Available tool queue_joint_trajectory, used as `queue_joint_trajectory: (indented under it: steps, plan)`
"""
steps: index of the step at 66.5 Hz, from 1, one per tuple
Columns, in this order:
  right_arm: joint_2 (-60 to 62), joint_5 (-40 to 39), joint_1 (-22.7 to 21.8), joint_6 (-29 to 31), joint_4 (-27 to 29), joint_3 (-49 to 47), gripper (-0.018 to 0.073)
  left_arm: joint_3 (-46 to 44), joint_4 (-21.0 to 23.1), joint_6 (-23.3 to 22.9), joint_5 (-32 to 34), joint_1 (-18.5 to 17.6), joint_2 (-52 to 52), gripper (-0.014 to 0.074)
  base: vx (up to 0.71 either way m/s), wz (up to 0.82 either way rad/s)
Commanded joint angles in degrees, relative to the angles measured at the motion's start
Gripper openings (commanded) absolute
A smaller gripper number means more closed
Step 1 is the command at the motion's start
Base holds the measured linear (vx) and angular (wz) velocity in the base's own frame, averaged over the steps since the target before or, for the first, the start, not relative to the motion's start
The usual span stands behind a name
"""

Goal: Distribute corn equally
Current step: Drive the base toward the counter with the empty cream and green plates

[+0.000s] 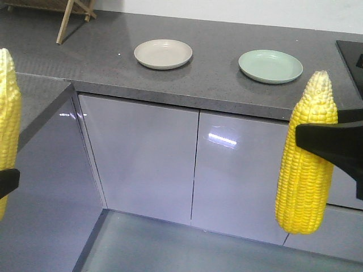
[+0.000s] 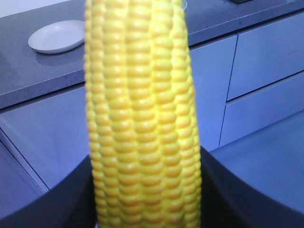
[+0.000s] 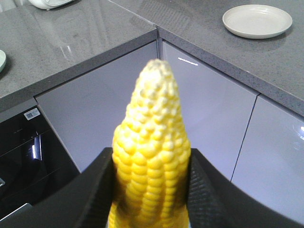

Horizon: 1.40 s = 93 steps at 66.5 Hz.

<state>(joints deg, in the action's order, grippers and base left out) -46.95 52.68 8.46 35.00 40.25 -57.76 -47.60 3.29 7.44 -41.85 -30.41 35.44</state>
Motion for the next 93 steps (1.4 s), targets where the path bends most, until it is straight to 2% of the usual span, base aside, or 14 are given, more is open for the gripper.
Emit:
queue_joint_trajectory:
  steps: [1,93]
  plan:
    - [0.39,-3.14,-0.15,0.57,2.31,-1.39,0.0244,-1.29,0.27,-0.5,4.29,-0.29,0.16,0.0271,-0.01,-0.13]
    - [0.39,-3.14,-0.15,0.57,2.31,-1.39,0.0244,-1.29,0.32,-0.5,4.29,-0.29,0.16,0.0271,0.01,-0.05]
